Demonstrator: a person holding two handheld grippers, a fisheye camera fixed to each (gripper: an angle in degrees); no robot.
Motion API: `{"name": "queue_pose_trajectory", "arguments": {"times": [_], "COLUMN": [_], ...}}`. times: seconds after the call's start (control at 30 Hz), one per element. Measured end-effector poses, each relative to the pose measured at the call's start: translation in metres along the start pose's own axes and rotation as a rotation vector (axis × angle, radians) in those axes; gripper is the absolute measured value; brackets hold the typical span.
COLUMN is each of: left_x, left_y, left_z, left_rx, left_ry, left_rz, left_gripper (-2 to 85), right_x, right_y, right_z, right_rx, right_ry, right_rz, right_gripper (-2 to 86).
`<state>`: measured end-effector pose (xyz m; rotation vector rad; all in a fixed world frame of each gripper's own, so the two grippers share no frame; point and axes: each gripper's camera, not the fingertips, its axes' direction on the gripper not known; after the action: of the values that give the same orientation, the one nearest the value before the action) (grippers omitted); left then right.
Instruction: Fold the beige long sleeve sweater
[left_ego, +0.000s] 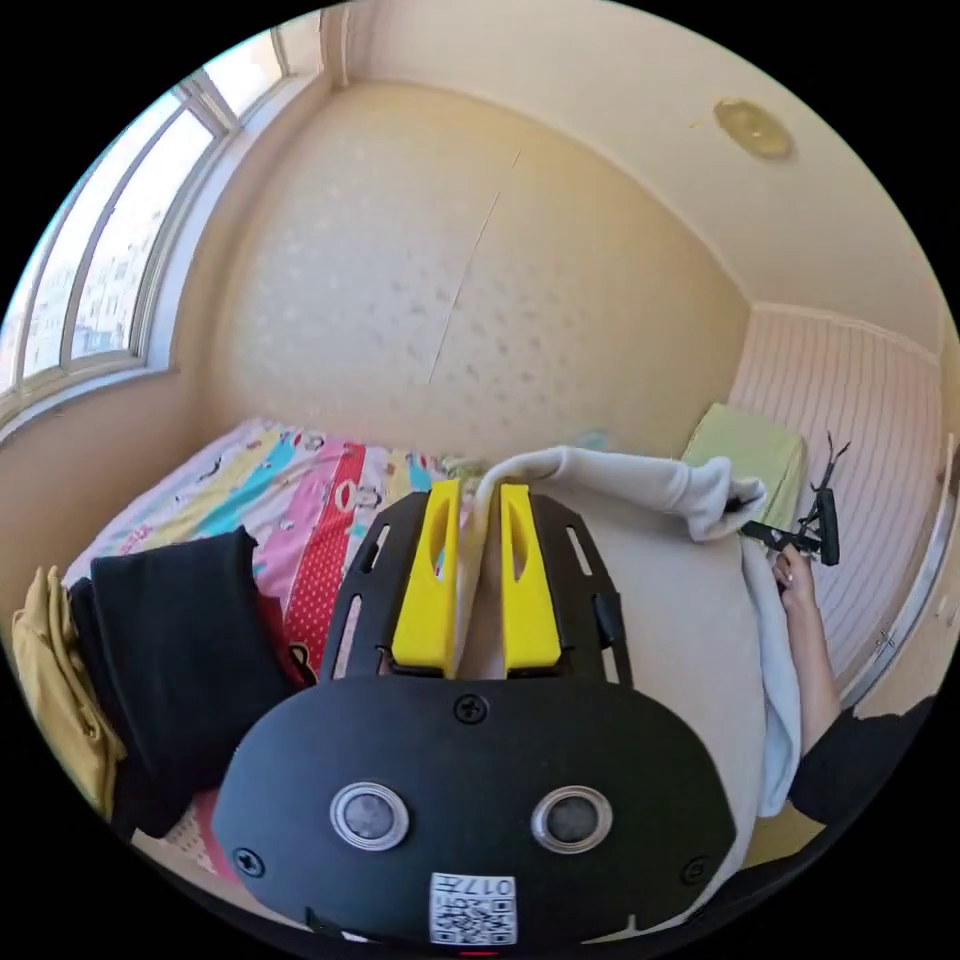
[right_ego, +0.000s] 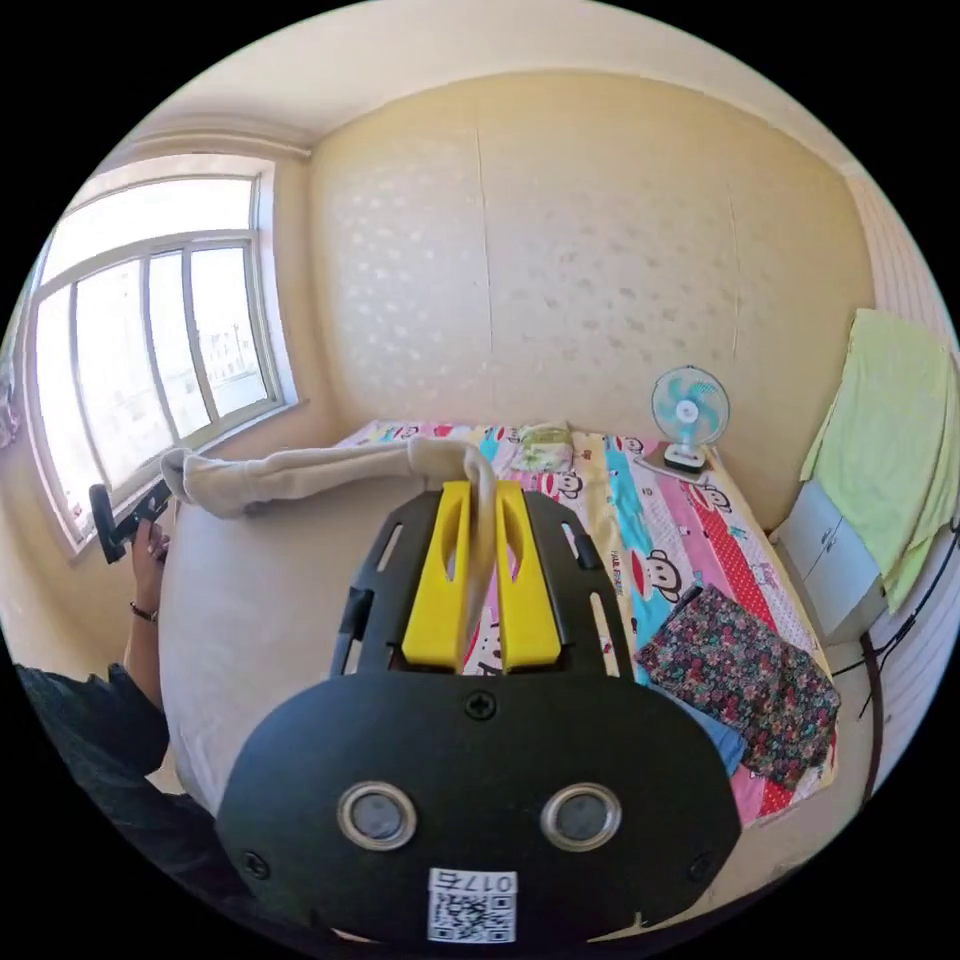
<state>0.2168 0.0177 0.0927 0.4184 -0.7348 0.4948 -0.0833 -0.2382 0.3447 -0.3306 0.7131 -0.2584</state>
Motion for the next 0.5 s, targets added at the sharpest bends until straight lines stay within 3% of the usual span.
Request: {"name": "queue_pose_trajectory", "arguments": {"times": [0.03,0.1,0.17,0.33,0.43,0.5], "left_x": [-0.02,-0.037,-0.045,-0.045,-0.046,-0.049], "left_y": [0.003,0.023,0.067,0.162,0.199,0.21], "left_z": [0.039,0.07,0.089,0.107,0.106,0.099], "left_rx": [-0.107,-0.177,-0.243,-0.45,-0.558,-0.578], "left_ry": [-0.007,0.067,0.037,0.042,0.088,0.104], "left_rz": [-0.072,-0.096,-0.063,-0.023,-0.061,-0.089], "left_gripper": [9.3,10.0,10.1,10.3,10.5,10.9], "right_x": [0.028,0.05,0.054,0.05,0.062,0.08], "right_y": [0.0,0.027,0.073,0.257,0.321,0.32], "right_z": [0.067,0.13,0.158,0.236,0.222,0.205], "right_rx": [-0.169,-0.309,-0.307,-0.599,-0.52,-0.536], "right_ry": [-0.059,-0.166,-0.147,-0.08,-0.138,-0.201], "right_rz": [0.078,0.122,0.127,0.164,0.257,0.275], "right_gripper": [8.0,9.7,11.0,13.8,12.2,6.4]}}
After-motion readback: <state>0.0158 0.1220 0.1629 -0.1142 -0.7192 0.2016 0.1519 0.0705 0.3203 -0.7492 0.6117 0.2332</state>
